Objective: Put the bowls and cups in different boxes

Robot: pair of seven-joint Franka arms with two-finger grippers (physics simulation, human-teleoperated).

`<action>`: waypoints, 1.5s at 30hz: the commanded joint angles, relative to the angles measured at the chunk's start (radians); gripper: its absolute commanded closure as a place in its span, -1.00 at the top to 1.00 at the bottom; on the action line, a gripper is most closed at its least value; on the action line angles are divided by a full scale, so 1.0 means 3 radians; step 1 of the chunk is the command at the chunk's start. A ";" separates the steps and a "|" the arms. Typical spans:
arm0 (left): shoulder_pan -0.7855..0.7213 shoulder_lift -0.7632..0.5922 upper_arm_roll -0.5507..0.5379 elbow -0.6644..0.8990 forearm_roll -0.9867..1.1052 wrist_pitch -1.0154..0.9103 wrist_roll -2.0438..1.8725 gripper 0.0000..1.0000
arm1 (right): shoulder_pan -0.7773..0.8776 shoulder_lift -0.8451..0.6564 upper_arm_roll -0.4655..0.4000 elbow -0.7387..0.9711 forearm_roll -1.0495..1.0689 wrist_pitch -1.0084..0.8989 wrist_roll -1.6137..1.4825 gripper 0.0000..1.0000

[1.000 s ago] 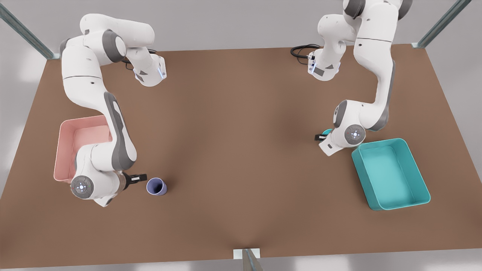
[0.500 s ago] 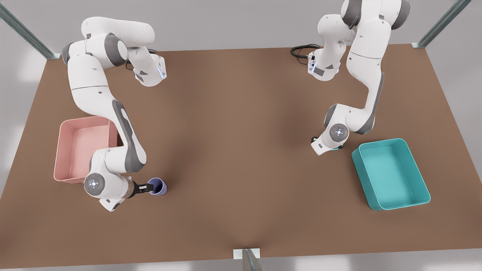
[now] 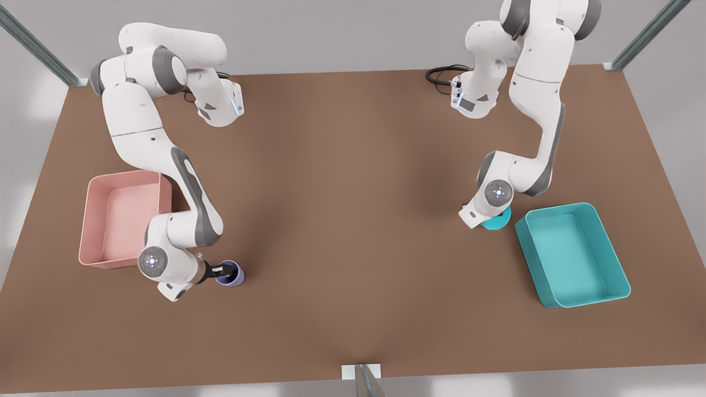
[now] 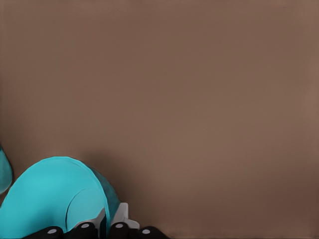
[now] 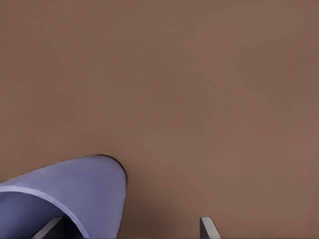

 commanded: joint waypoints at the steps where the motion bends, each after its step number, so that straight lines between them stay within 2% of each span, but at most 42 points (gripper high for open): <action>1: -0.0042 -0.0078 -0.0013 0.0077 -0.0030 -0.0396 -0.0651 -0.57 | -0.0003 0.0014 0.0000 0.0002 0.0005 0.0120 0.0024 1.00; 2: -0.0042 -0.0093 -0.0059 0.0144 -0.0040 -0.0523 -0.0763 -0.57 | -0.0003 0.0035 0.0000 0.0002 0.0005 0.0120 0.0024 0.98; 3: -0.0042 -0.0129 -0.0075 0.0276 -0.0045 -0.0687 -0.0830 -0.57 | -0.0003 0.0045 0.0000 0.0002 0.0005 0.0120 0.0024 0.86; 4: -0.0037 -0.0170 -0.0090 0.0608 -0.0055 -0.1029 -0.0841 -0.57 | -0.0003 0.0050 0.0005 0.0002 0.0005 0.0120 0.0024 0.45; 5: 0.0014 -0.0170 -0.0085 0.1079 -0.0081 -0.1296 -0.0841 -0.57 | -0.0003 0.0055 0.0005 0.0002 0.0005 0.0120 0.0024 0.13; 7: 0.0540 -0.0088 -0.0070 0.1729 -0.0081 -0.1363 -0.0820 -0.57 | 0.0018 0.0050 0.0005 0.0027 0.0005 0.0115 0.0024 -0.22; 9: 0.0873 -0.0027 -0.0070 0.1816 -0.0050 -0.1322 -0.0524 -0.57 | 0.0043 0.0045 0.0010 0.0053 0.0005 0.0105 0.0024 -0.56; 10: 0.0894 0.0034 0.0119 0.1811 -0.0050 -0.1322 -0.0207 -0.57 | 0.0043 0.0040 0.0011 0.0053 0.0000 0.0100 0.0024 -0.57; 14: 0.0888 0.0469 0.0416 0.1780 -0.0060 -0.0750 -0.0125 -0.57 | 0.0008 -0.0108 0.0021 0.0053 0.0026 -0.0012 -0.0038 -0.57; 16: 0.0878 0.0607 0.0442 0.1750 -0.0116 -0.0545 -0.0186 -0.57 | 0.0002 -0.0405 0.0026 0.0053 0.0036 -0.0329 -0.0155 -0.57; 21: 0.0873 0.0919 0.0442 0.1724 -0.0122 -0.0182 -0.0258 -0.57 | -0.0631 -0.1003 -0.0010 0.0053 0.0036 -0.1229 -0.1351 -0.57; 25: 0.0939 0.1093 0.0442 0.1729 -0.0111 0.0028 -0.0252 -0.57 | -0.1117 -0.1146 -0.0025 0.0033 -0.0010 -0.1506 -0.2032 -0.57; 26: 0.0945 0.1093 0.0442 0.1729 -0.0116 0.0028 -0.0252 -0.44 | -0.1194 -0.1095 -0.0025 0.0027 -0.0071 -0.1485 -0.2032 -0.57; 27: 0.0945 0.1078 0.0442 0.1729 -0.0116 0.0018 -0.0252 0.65 | -0.1260 -0.1044 -0.0025 0.0032 -0.0081 -0.1449 -0.2042 -0.57; 28: 0.0940 0.0981 0.0437 0.1724 -0.0116 -0.0084 -0.0247 1.00 | -0.1352 -0.0978 -0.0025 0.0027 -0.0087 -0.1337 -0.2108 -0.57; 31: 0.0853 0.0398 0.0370 0.1750 -0.0132 -0.1188 -0.0237 1.00 | -0.1491 -0.0763 -0.0030 0.0007 -0.0133 -0.1030 -0.2134 -0.57; 33: 0.0797 0.0106 0.0365 0.1985 -0.0587 -0.1894 -0.0237 1.00 | -0.1501 -0.0732 -0.0030 -0.0085 -0.0133 -0.0831 -0.2134 -0.57; 36: 0.0490 -0.0461 0.0181 0.2082 -0.0653 -0.2605 -0.0222 1.00 | -0.1506 -0.0747 -0.0041 -0.0346 -0.0194 -0.0534 -0.2129 -0.57; 38: 0.0495 -0.0293 0.0114 0.2721 -0.0791 -0.3081 -0.0227 1.00 | -0.1526 -0.0763 -0.0046 -0.0443 -0.0199 -0.0437 -0.2129 -0.57; 42: 0.0515 -0.0339 0.0068 0.2721 -0.0802 -0.3295 -0.0227 1.00 | -0.1583 -0.0799 -0.0046 -0.0740 -0.0204 -0.0008 -0.2129 -0.57; 45: 0.0520 -0.0400 0.0068 0.2701 -0.0797 -0.3306 -0.0227 1.00 | -0.1588 -0.0788 -0.0046 -0.0816 -0.0199 0.0018 -0.2114 -0.57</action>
